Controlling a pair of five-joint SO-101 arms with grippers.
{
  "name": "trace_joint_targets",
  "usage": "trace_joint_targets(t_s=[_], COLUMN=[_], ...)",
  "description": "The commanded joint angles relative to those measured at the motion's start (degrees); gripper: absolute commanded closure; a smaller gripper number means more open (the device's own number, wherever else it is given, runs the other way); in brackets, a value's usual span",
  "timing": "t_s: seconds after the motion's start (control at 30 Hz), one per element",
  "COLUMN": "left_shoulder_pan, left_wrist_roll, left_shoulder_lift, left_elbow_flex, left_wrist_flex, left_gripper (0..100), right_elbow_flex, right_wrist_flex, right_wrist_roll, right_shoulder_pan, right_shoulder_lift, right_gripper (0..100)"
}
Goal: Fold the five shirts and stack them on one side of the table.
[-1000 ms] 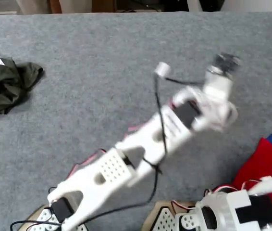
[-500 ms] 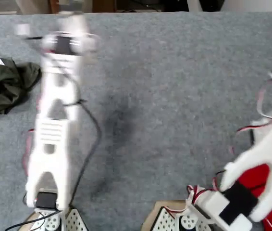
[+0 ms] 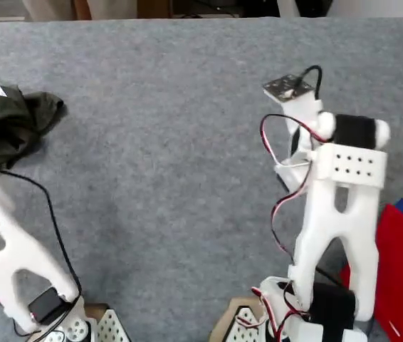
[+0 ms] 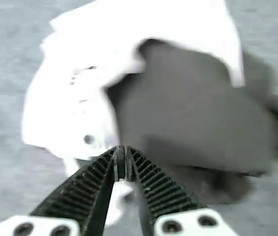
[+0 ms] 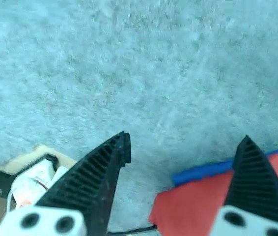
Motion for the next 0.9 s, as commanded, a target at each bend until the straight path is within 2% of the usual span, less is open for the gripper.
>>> trace_joint_targets(t_s=[0.0,0.27,0.5,0.73,0.87], left_shoulder_pan=[-5.36,-14.86,-20.22,-21.36,-18.11], left_wrist_roll=[-1.05,-1.05,-1.05,-1.05,-1.41], left_shoulder_lift=[0.84,2.95,2.95,2.86,3.47], left_elbow_flex=[-2.29,-2.20,-2.29,-2.90,-2.90], left_wrist_flex=[-2.37,-0.44,1.58,1.58,0.09], left_gripper=[97,98,98,97,97], right_elbow_flex=[-0.04,0.13,-0.04,3.74,5.14], right_wrist_flex=[-1.23,-1.32,-1.93,-1.93,-2.02], right_wrist_roll=[-2.81,-2.73,-2.73,-3.08,-3.08], right_shoulder_pan=[-2.33,-3.47,-7.87,-11.21,-11.03], right_shoulder_lift=[-2.33,-1.98,-2.33,-2.33,-2.24], right_gripper=[67.3,67.3,67.3,67.3,67.3])
